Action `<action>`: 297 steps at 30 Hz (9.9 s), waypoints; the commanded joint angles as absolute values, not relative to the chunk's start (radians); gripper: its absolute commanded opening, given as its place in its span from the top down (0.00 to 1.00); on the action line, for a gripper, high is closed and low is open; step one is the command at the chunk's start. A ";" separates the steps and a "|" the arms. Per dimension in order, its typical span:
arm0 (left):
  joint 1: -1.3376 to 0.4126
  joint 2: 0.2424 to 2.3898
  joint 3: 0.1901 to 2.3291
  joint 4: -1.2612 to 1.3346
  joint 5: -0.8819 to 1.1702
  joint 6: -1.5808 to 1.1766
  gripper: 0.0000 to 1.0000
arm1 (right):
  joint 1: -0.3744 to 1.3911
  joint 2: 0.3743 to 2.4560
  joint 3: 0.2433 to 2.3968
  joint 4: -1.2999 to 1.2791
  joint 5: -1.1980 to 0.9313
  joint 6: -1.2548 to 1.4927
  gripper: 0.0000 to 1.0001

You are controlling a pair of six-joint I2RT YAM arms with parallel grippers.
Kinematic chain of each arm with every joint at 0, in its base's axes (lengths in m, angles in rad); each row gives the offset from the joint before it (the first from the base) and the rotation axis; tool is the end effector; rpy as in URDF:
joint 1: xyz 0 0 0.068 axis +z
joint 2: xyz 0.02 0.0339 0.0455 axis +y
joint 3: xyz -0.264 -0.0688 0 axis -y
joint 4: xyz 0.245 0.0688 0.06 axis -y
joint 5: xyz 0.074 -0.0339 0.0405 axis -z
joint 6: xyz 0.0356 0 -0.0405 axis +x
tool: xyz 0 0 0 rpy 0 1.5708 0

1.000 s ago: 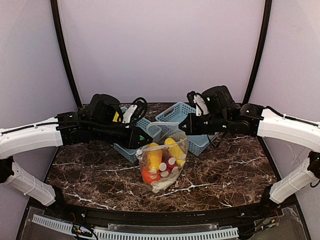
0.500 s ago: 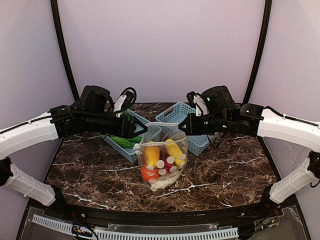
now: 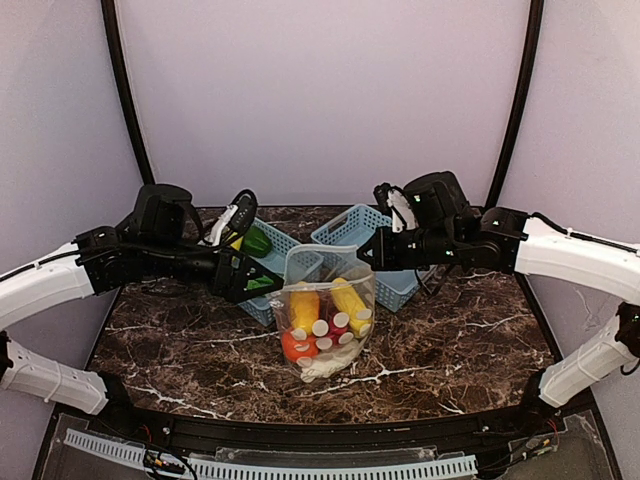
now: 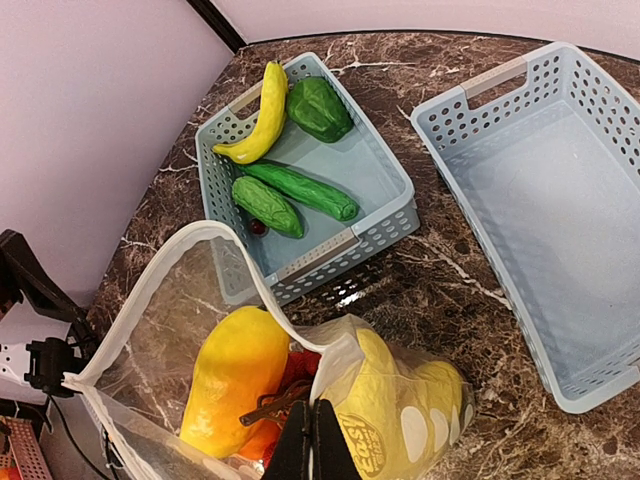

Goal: Place the food in the zip-top bag and seal the zipper
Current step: Pass from the right arm to the left, then pass from the left arm to the right, then pass from the right arm to the left

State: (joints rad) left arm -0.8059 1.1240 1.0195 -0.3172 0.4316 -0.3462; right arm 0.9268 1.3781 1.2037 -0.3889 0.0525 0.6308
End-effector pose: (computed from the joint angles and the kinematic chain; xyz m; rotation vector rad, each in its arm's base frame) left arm 0.1644 -0.1927 0.3422 0.7784 2.0020 -1.1410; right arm 0.1899 0.2498 0.3307 -0.3006 2.2375 0.8318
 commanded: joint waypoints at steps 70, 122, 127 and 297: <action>-0.843 1.173 0.871 -0.174 0.307 -0.320 0.77 | 0.922 1.319 1.188 -0.357 0.055 0.652 1.00; -0.843 1.139 0.988 -0.233 0.603 0.086 0.99 | 1.039 1.304 1.220 -0.091 -0.478 0.168 0.51; -0.844 1.122 0.977 -0.252 0.617 0.095 0.99 | 1.040 1.375 1.231 -0.034 -0.573 0.125 0.53; -0.773 1.189 0.933 -0.004 0.769 -0.205 0.79 | 0.980 1.555 1.316 -0.208 -0.688 0.024 1.00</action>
